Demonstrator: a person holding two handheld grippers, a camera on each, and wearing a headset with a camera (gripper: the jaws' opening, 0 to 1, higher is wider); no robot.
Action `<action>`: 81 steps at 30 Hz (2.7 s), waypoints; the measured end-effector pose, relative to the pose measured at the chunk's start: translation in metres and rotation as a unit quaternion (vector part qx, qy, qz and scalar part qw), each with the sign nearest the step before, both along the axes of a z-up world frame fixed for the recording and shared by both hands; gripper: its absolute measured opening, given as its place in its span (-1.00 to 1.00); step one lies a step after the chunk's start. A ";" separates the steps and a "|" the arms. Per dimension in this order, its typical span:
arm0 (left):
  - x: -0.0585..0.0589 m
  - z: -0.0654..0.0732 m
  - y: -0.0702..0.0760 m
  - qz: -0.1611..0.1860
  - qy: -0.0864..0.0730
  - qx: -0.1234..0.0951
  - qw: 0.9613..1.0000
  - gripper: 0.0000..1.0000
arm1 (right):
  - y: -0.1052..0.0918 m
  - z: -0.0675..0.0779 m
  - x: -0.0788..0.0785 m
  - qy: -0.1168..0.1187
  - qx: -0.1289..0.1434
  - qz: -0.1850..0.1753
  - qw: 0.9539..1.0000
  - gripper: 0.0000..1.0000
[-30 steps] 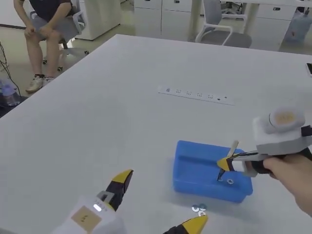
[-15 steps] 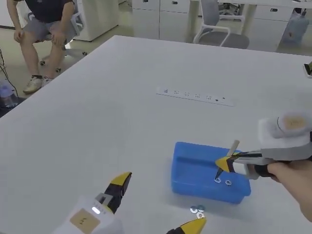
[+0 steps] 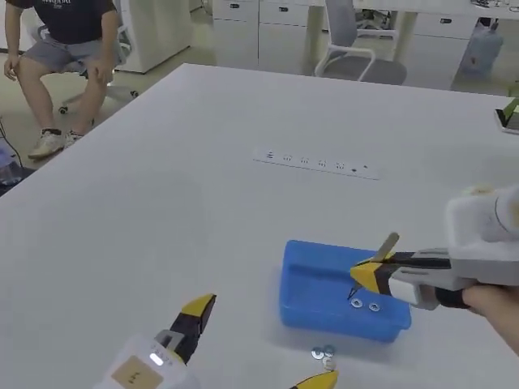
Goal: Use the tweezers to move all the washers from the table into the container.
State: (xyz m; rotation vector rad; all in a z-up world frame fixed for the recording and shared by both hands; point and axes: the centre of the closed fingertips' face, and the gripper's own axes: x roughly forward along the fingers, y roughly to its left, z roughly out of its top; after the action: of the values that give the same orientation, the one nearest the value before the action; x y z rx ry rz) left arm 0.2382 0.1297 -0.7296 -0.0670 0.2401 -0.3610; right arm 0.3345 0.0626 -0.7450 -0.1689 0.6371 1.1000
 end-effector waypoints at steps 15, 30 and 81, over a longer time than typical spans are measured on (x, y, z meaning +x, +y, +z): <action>0.000 0.000 0.000 0.001 0.002 0.001 1.000 0.79 | 0.013 -0.045 -0.040 0.066 -0.012 0.028 0.997 -0.92; 0.000 -0.001 0.001 0.003 0.005 0.006 1.000 0.77 | 0.014 -0.070 -0.044 0.081 -0.037 0.032 0.995 -0.92; 0.000 -0.005 0.003 0.000 0.010 0.010 1.000 0.73 | 0.026 -0.039 -0.069 -0.135 -0.103 0.158 0.973 -0.93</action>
State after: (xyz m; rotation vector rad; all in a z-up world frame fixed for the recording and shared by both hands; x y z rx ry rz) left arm 0.2380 0.1323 -0.7342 -0.0514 0.2625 -0.3586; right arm 0.2652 0.0889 -0.7836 -0.6061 0.4879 1.2860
